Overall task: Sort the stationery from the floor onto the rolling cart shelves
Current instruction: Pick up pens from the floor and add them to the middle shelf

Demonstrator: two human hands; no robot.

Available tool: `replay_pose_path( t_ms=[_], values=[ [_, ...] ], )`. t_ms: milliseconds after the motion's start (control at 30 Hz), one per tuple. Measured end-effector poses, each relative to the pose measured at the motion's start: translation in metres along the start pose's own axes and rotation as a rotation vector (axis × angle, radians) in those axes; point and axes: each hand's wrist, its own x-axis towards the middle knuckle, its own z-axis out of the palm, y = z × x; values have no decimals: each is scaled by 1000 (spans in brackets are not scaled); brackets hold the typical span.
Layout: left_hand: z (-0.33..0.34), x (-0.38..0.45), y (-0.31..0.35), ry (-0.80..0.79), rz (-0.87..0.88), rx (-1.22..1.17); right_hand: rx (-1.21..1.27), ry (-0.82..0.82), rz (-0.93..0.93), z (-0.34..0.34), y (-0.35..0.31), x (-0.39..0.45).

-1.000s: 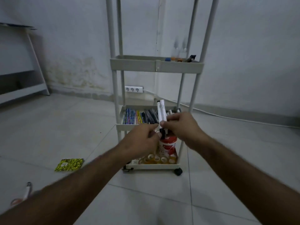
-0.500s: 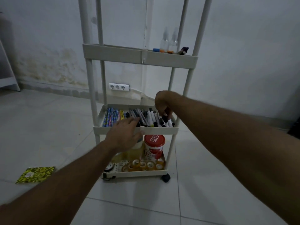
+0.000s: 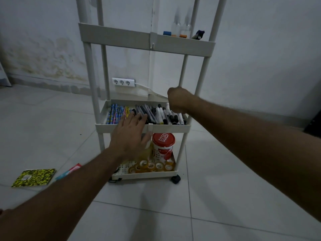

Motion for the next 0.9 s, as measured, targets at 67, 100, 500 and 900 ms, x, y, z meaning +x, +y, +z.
replay_pose_path(
  t_ms=[67,100,500,900],
  values=[
    [-2,-11,5,3,15,-5,45,90,-33,7,-3,-20],
    [-5,-20,8,-1,30,-15,62,127,-43,12,-5,-33],
    [-93,-226,-35,-300,170,-173,474,34,-440,87,-77,-194],
    [-87,-475,-35,-479,-224,-410,797,-443,-665,205,-145,-357]
  ],
)
